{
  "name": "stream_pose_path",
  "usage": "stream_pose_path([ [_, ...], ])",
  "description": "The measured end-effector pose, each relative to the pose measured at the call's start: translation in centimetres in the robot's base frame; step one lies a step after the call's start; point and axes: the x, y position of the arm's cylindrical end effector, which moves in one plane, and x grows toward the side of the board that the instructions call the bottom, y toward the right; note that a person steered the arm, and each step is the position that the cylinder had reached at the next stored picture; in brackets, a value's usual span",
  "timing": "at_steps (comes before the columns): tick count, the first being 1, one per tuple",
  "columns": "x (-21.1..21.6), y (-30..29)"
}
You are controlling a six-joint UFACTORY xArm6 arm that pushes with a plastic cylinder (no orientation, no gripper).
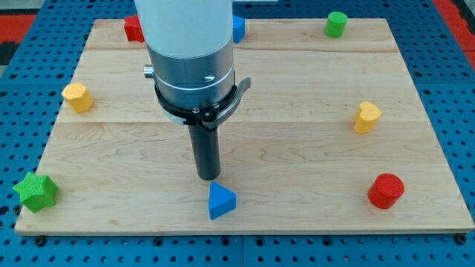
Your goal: Move blue triangle towards blue cube
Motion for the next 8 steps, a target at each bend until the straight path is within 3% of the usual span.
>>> stream_pose_path([
  [2,-0.3,-0.1],
  [3,-2.2,3.6],
  [4,-0.3,10.3],
  [5,7.9,10.8],
  [7,7.2,-0.9],
  [8,0.7,-0.9],
])
